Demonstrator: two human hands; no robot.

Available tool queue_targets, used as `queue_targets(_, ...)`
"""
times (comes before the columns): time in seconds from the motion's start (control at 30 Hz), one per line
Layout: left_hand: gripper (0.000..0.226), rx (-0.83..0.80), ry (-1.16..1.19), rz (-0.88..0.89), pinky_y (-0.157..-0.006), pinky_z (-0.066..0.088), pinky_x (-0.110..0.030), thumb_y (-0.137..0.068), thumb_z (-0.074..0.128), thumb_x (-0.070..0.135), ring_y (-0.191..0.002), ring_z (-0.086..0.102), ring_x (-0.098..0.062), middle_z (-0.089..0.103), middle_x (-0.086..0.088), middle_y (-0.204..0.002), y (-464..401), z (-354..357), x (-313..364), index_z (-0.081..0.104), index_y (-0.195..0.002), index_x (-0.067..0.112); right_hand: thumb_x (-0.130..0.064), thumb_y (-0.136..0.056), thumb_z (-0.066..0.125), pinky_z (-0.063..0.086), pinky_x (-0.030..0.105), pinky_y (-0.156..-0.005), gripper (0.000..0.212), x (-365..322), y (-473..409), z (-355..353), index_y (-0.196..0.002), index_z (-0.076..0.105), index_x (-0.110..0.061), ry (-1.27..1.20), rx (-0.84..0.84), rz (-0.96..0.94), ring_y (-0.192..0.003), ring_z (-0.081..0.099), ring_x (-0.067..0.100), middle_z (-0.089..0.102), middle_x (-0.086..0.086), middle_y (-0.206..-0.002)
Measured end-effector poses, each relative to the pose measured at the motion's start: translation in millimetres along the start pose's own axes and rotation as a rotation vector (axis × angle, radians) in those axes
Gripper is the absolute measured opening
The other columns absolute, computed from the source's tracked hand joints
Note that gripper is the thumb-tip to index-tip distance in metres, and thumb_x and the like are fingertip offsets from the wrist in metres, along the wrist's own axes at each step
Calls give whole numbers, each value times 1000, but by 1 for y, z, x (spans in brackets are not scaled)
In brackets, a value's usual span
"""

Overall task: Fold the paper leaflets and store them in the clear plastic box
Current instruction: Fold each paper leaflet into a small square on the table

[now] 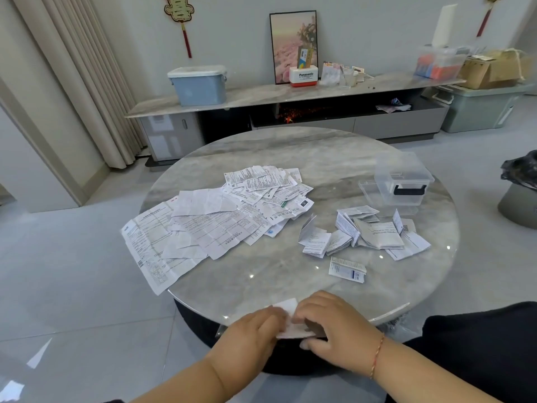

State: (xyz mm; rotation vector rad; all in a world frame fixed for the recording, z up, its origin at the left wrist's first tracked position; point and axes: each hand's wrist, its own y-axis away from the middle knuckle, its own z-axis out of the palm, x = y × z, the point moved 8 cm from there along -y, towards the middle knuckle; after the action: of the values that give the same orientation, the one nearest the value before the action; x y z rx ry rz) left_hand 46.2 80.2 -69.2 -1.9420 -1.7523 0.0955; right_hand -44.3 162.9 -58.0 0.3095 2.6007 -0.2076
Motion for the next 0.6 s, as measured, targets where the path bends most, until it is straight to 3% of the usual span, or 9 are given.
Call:
queue_targets(0.07, 14, 8, 193, -219, -72, 53, -23, -86, 47, 29, -86, 64, -7, 45, 20, -122, 2, -2, -14, 44, -99, 30, -49, -71, 53, 36, 17, -73, 24, 10, -3, -5, -87, 60, -33, -50, 47, 86, -81, 42, -4, 58, -13, -82)
queue_targets(0.13, 17, 54, 254, -321, -73, 48, -15, -87, 43, 43, -88, 58, 3, 40, 27, -119, 2, -6, -18, 41, -103, 39, -52, -74, 51, 35, 15, -68, 19, 16, -6, -7, -79, 58, -35, -72, 85, 172, -76, 45, 1, 56, -8, -78)
queue_targets(0.2, 24, 129, 237, -339, -78, 44, -8, -86, 45, 42, -95, 52, 7, 39, 27, -116, 0, -12, -19, 37, -109, 40, -43, -80, 59, 34, 11, -66, 10, 19, -10, -6, -85, 59, -33, -83, 114, 245, -75, 48, 3, 53, -11, -76)
queue_targets(0.3, 21, 128, 193, -347, -82, 47, -12, -87, 53, 26, -94, 54, 3, 40, 13, -125, -2, -11, -22, 45, -104, 36, -32, -83, 64, 32, 7, -61, 19, 21, -17, -2, -100, 57, -27, -91, 132, 311, -66, 46, 0, 51, -14, -68)
queue_targets(0.4, 13, 101, 76, -210, -83, 42, -7, -88, 51, 29, -97, 57, -4, 49, 6, -121, -1, -12, -15, 62, -93, 23, -29, -82, 65, 32, 9, -57, 25, 20, -20, -2, -103, 51, -28, -82, 144, 330, -59, 45, 1, 50, -10, -62)
queue_targets(0.5, 24, 49, -52, -6, -91, 47, -21, -84, 61, 37, -110, 53, -12, 59, 4, -112, 4, -9, -10, 66, -97, 18, -28, -81, 65, 31, 10, -57, 20, 19, -22, -3, -96, 53, -29, -77, 135, 317, -61, 45, 2, 48, -9, -61)
queue_targets(0.6, 13, 93, -158, 125, -93, 48, -32, -88, 60, 27, -98, 59, -16, 65, 5, -97, 7, -12, -5, 68, -92, 18, -29, -76, 65, 35, 9, -62, 7, 18, -19, -4, -82, 62, -30, -105, 170, 277, -71, 48, 2, 49, -10, -70)
